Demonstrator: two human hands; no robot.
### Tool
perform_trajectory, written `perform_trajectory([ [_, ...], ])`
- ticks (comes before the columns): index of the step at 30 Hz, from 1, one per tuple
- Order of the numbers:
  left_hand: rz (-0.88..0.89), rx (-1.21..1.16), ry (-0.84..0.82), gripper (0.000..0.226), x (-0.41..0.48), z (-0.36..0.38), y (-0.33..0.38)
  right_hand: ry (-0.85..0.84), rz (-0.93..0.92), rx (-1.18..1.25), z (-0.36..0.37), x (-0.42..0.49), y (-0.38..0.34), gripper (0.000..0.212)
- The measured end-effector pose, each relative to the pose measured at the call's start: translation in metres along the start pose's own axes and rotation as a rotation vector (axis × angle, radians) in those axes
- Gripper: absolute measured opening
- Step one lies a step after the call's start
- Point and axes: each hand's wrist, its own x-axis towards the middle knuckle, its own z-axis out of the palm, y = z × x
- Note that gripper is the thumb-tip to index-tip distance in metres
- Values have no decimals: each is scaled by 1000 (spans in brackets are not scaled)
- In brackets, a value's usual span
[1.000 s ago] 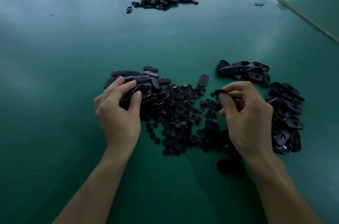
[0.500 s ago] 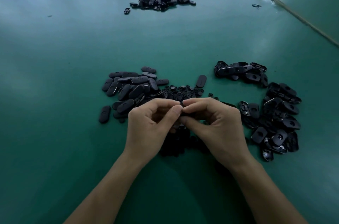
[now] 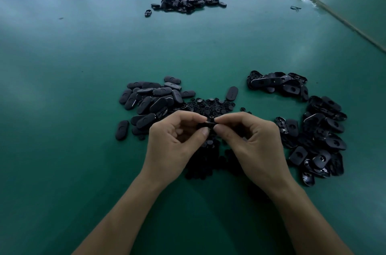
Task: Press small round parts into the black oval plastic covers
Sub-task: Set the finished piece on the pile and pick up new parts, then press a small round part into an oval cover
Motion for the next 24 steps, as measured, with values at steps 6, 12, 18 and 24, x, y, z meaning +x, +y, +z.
perform_trajectory([
  [6,-32,-37,71,25,2,-2,-5,43,-35,-253,-3,-1,5,18],
  [12,-43,-122,130,17,5,-3,-6,-216,16,-606,-2,-3,7,31],
  [18,-44,-129,119,19,5,-4,-8,-184,58,-561,-1,-3,5,13],
  [24,-38,-99,92,17,4,-5,-8,-126,100,-597,-1,-4,5,20],
])
